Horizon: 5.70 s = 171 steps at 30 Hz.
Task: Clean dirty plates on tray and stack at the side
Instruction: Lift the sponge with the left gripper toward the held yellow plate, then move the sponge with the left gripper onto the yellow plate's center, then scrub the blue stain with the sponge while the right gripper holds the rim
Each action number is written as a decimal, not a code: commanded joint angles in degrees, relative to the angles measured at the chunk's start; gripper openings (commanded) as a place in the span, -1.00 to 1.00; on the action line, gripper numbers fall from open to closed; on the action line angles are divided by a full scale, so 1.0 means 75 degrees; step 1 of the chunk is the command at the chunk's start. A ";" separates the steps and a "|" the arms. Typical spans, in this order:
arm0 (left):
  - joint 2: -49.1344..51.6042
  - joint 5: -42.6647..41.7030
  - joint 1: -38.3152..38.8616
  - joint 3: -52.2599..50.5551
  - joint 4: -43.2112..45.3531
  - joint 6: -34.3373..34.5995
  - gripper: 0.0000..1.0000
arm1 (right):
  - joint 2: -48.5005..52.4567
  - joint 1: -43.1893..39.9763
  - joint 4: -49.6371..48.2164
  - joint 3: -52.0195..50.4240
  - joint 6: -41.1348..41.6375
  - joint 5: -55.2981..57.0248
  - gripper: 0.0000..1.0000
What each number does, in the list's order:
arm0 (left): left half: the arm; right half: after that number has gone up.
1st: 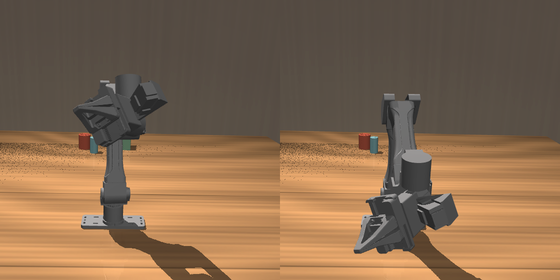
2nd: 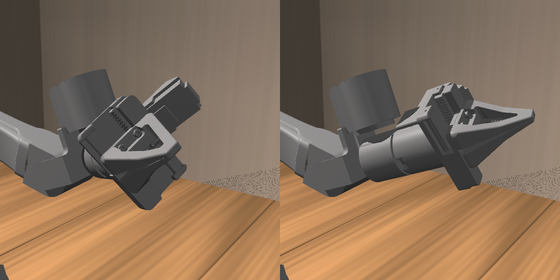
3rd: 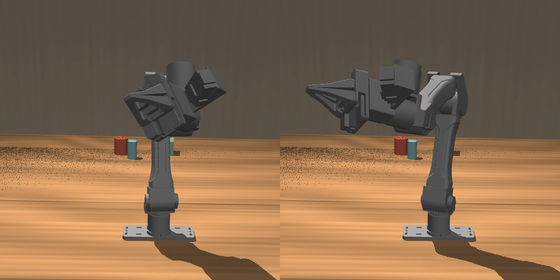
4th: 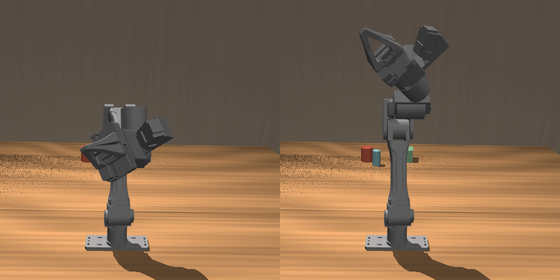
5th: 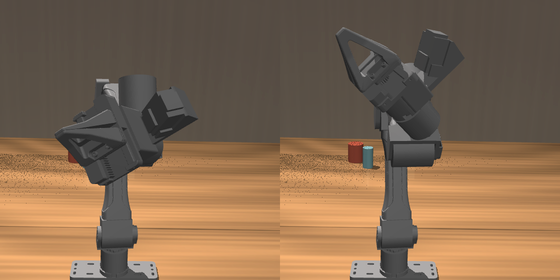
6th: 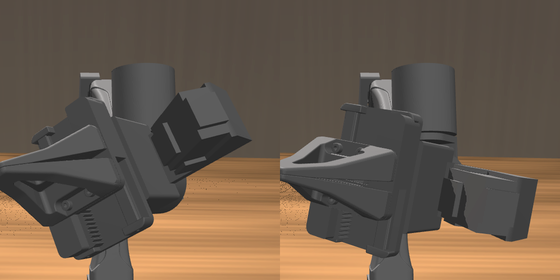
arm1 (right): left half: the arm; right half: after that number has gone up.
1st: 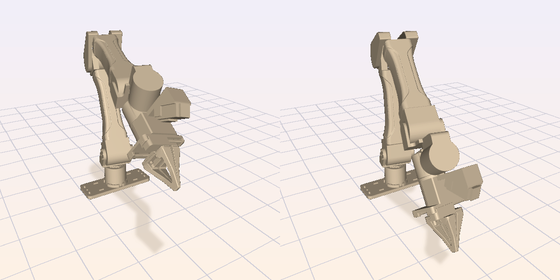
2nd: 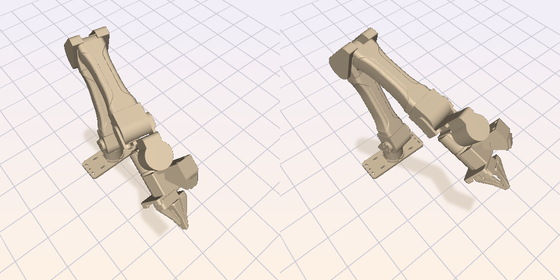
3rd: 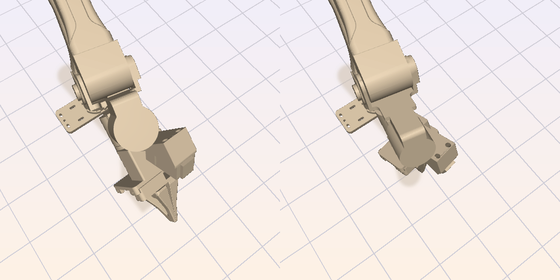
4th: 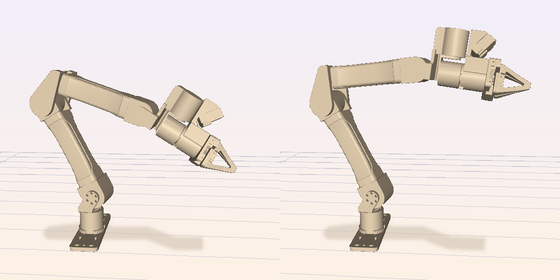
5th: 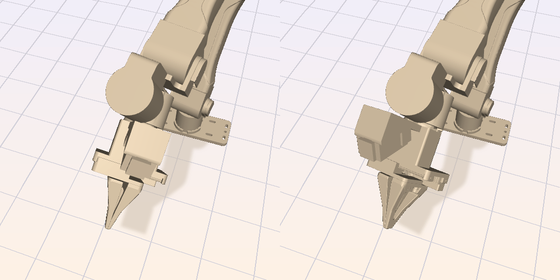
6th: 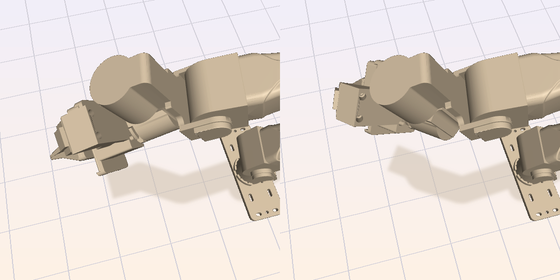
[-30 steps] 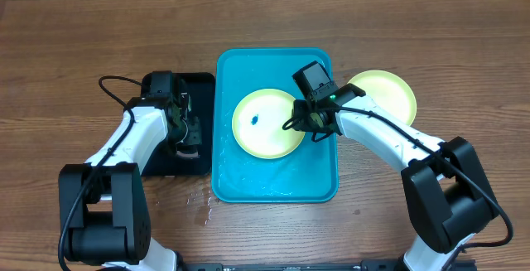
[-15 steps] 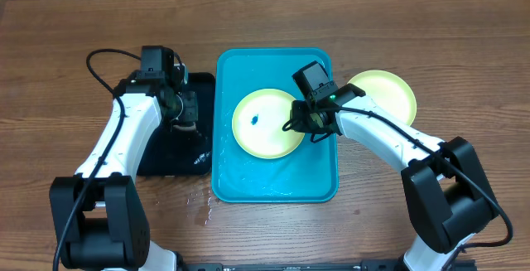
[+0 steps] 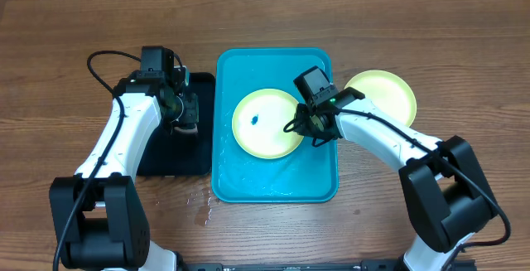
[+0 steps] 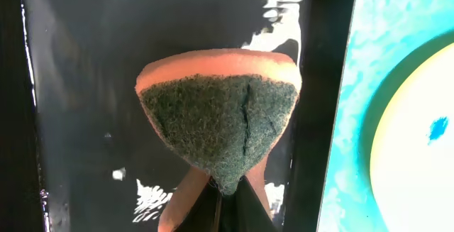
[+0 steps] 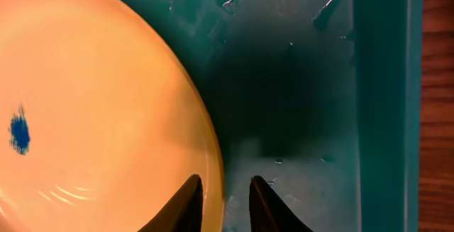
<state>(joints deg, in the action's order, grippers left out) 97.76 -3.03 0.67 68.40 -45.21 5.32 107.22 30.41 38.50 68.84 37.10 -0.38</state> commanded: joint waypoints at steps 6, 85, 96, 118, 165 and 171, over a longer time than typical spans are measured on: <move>-0.0143 -0.0114 0.0015 0.0102 0.0114 -0.0198 -0.91 | 0.0038 0.0093 -0.0076 -0.0044 0.0289 0.0111 -0.63; 0.0096 -0.0143 0.0017 0.0085 0.0219 -0.0117 -0.92 | 0.0038 0.0251 -0.0697 -0.0289 0.0490 0.0356 -0.69; 0.0093 0.0793 0.0026 0.0603 -0.0149 -0.0140 -0.92 | 0.0035 -0.0146 -0.0166 0.0055 0.0423 -0.0254 -0.92; 0.0379 -0.2133 0.1693 0.2241 -0.1498 0.0166 -0.92 | 0.0038 -0.0154 -0.0239 -0.0029 0.0428 -0.0769 -0.92; 0.1411 -0.0912 0.2524 0.1886 -0.0501 0.0373 -0.91 | 0.0038 -0.0152 -0.0326 -0.0032 0.0460 -0.0734 -0.70; 0.1411 -0.0912 0.2524 0.1886 -0.0501 0.0373 -0.90 | 0.0038 -0.0152 -0.0323 -0.0032 0.0455 -0.0731 -0.69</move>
<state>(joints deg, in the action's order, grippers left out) 107.70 -10.24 19.75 82.85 -49.25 8.60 107.35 28.97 36.40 67.92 40.47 -5.98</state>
